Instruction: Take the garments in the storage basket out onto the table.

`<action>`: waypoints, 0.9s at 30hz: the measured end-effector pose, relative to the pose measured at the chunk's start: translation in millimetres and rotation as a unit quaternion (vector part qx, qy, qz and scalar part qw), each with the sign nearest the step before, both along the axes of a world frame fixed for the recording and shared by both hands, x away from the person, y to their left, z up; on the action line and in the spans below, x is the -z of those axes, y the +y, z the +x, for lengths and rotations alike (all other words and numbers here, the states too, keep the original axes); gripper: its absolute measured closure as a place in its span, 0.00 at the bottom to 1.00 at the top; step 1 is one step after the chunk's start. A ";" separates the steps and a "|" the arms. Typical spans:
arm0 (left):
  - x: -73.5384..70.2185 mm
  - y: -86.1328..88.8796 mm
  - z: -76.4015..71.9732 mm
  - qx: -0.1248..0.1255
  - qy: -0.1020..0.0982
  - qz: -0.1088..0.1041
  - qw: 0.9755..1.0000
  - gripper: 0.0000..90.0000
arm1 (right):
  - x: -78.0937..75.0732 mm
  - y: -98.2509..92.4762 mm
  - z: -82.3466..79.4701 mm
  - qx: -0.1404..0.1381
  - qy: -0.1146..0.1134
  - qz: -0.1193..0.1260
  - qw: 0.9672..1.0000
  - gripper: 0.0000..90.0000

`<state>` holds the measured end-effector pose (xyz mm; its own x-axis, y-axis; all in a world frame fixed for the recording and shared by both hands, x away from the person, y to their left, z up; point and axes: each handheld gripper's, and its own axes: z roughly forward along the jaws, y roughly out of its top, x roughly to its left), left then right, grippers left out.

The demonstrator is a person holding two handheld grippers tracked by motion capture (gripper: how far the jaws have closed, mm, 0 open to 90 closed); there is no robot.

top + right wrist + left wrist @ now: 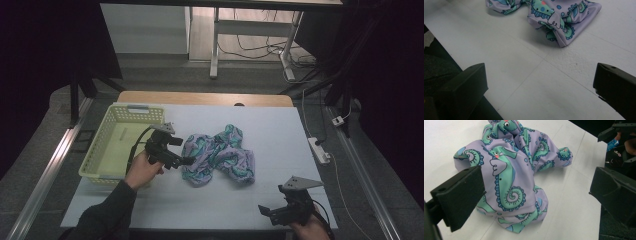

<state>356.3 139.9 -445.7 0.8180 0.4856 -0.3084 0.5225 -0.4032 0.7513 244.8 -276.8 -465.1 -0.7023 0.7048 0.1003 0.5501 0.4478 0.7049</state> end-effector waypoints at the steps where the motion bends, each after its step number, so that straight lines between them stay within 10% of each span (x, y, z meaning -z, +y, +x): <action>1: -0.1 0.5 -1.0 0.000 -0.001 -0.001 1.000 0.00 | 0.0 0.0 0.0 0.000 0.000 0.000 1.000 0.00; 27: -7.1 28.4 -33.9 -0.020 -0.019 -0.017 0.999 0.00 | -0.1 0.3 -0.2 0.001 -0.002 -0.005 1.000 0.00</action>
<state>322.5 168.3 -438.6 0.8096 0.5078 -0.2942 0.5085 -0.3567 0.7837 244.6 -276.6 -465.0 -0.7018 0.7066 0.0904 0.5472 0.4536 0.7034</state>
